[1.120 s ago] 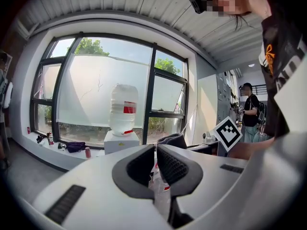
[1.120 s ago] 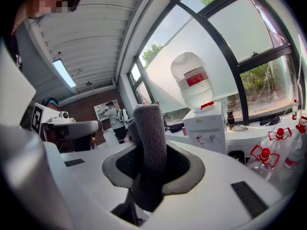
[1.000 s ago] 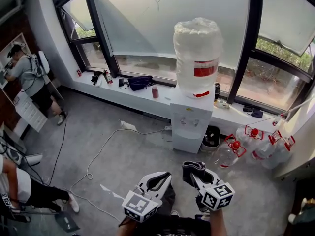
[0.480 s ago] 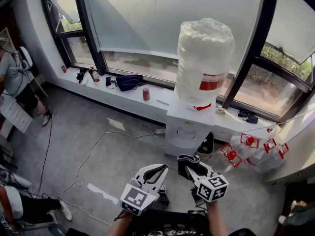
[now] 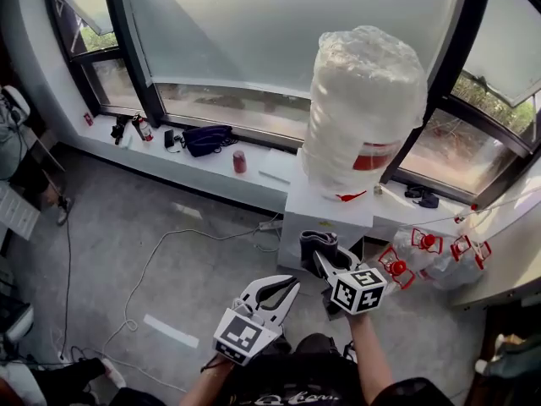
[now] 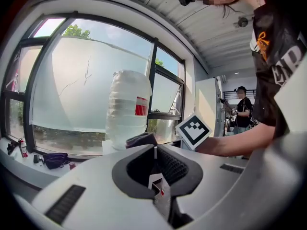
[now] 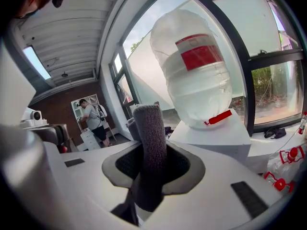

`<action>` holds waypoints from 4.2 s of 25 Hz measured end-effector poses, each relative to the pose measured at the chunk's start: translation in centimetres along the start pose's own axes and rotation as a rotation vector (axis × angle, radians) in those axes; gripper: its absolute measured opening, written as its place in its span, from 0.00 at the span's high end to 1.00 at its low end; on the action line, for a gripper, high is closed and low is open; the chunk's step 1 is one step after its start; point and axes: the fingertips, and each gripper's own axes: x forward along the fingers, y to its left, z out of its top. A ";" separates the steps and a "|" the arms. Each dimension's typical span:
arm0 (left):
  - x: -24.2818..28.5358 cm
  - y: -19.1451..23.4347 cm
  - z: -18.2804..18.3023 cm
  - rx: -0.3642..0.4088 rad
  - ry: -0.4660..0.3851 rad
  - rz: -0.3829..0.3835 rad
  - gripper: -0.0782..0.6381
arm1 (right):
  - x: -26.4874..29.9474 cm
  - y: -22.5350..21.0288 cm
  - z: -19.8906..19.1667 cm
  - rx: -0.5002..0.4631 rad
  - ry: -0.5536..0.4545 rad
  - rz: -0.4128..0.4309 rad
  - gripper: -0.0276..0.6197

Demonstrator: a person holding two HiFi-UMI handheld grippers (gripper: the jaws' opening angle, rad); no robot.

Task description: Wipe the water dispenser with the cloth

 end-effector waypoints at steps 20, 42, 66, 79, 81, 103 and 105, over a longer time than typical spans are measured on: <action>0.7 4.2 -3.3 -0.082 0.069 0.230 0.85 | 14.8 -8.7 -3.6 -0.140 0.173 -0.091 0.78; 8.6 -1.1 -4.3 -0.119 0.060 0.267 0.85 | 1.2 -28.0 -8.4 -0.201 0.323 -0.275 0.78; 3.1 7.6 -19.1 -0.136 0.006 0.360 0.85 | 16.7 -13.2 -23.8 -0.220 0.276 -0.042 0.78; 3.0 10.1 -26.2 -0.133 0.091 0.258 0.85 | 24.7 -18.4 -26.1 -0.044 0.157 -0.268 0.79; 3.2 10.1 -26.6 -0.130 0.097 0.253 0.85 | 24.6 -19.7 -26.5 -0.002 0.153 -0.303 0.79; 6.6 9.9 -27.0 -0.135 0.097 0.251 0.85 | 13.0 -32.9 -26.0 0.202 0.066 -0.616 0.79; 7.0 9.5 -26.9 -0.133 0.098 0.243 0.85 | 11.7 -33.2 -26.3 0.194 0.079 -0.615 0.79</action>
